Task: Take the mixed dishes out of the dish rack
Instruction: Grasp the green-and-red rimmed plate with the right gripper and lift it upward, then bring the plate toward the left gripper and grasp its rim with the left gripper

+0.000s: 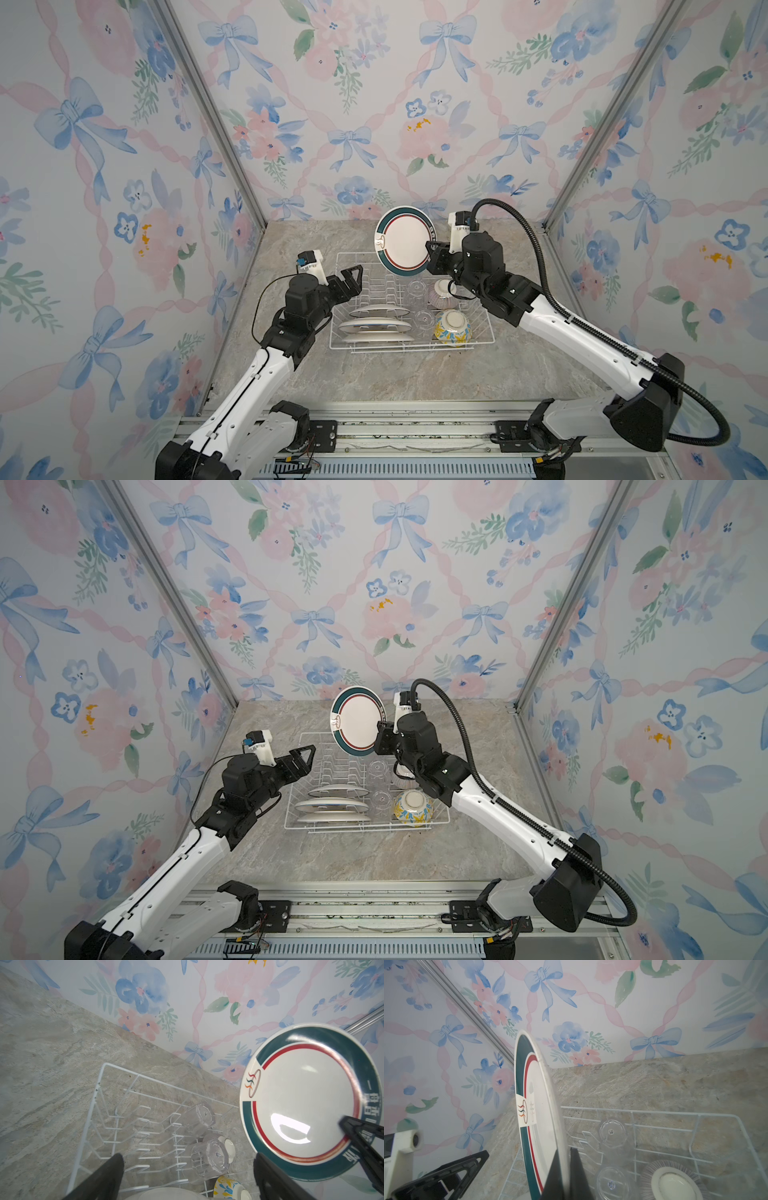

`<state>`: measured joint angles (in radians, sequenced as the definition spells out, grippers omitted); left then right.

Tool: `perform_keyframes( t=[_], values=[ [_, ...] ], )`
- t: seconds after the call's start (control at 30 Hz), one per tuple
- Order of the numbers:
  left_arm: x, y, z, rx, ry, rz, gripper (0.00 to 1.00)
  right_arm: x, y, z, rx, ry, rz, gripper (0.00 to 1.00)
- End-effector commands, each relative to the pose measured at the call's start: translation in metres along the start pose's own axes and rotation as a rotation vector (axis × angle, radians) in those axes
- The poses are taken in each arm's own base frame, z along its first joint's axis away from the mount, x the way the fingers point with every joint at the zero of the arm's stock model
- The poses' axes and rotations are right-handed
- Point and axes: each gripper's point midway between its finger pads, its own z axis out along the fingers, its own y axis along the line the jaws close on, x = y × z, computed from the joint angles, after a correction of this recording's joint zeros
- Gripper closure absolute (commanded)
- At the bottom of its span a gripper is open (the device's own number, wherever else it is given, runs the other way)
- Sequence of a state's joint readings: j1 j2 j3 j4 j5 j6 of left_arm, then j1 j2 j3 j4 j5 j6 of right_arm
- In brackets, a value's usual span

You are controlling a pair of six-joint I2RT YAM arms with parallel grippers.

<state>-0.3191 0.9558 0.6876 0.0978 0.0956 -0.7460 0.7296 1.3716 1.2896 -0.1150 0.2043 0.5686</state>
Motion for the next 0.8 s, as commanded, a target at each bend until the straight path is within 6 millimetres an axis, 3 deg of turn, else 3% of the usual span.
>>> perform_keyframes(
  t=[0.0, 0.17, 0.4, 0.57, 0.77],
  values=[
    [-0.017, -0.036, 0.003, 0.127, -0.036, -0.018, 0.02, -0.008, 0.001, -0.009, -0.052, 0.006, 0.182, 1.0],
    [-0.031, -0.074, 0.009, 0.237, -0.043, -0.009, 0.06, -0.003, -0.003, -0.011, -0.069, 0.041, 0.216, 1.0],
    [-0.028, -0.109, 0.02, 0.354, 0.007, -0.013, 0.12, -0.005, 0.002, -0.021, -0.113, 0.036, 0.246, 1.0],
    [-0.022, -0.117, 0.022, 0.381, 0.04, -0.017, 0.15, -0.006, -0.005, -0.032, -0.107, 0.018, 0.25, 1.0],
    [-0.015, -0.11, 0.021, 0.361, 0.04, -0.021, 0.14, -0.007, -0.01, -0.045, -0.111, -0.002, 0.257, 1.0]
  ],
)
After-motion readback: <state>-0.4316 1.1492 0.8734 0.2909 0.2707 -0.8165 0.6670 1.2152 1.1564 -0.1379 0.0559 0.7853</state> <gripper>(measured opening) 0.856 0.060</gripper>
